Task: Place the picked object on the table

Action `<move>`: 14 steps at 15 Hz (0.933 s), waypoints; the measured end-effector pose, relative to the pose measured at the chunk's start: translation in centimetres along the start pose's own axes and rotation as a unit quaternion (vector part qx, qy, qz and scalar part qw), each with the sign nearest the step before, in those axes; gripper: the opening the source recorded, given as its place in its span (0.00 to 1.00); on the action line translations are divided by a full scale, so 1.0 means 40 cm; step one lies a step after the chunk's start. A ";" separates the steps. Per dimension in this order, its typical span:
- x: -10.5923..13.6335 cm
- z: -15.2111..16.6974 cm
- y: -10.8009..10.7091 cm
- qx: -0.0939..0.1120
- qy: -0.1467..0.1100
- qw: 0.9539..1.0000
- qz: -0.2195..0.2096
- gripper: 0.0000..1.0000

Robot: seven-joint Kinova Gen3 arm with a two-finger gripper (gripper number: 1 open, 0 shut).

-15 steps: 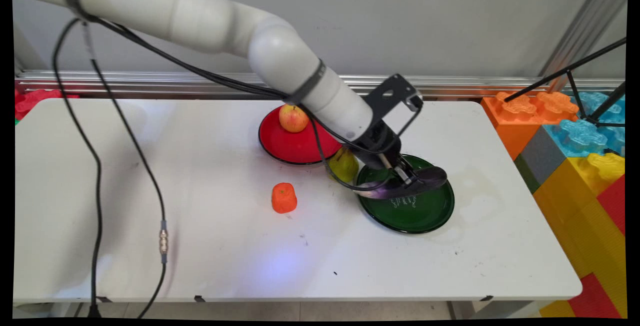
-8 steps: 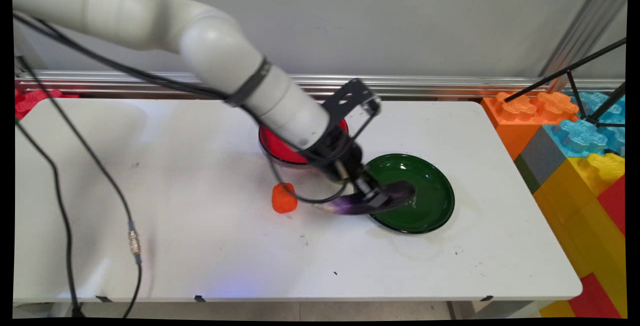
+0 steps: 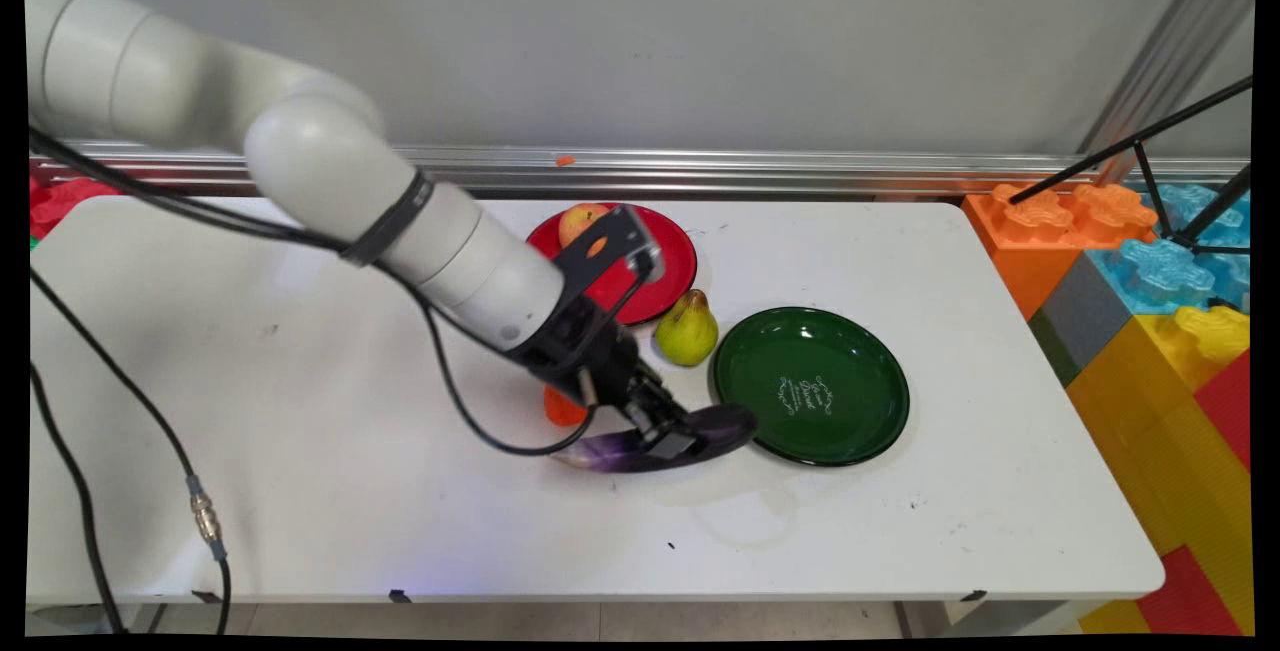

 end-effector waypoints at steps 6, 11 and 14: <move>-0.095 0.067 -0.055 0.008 0.006 1.000 -0.001 0.00; -0.126 0.107 -0.071 0.006 0.016 1.000 0.006 0.00; -0.137 0.116 -0.072 0.002 0.023 1.000 0.012 0.00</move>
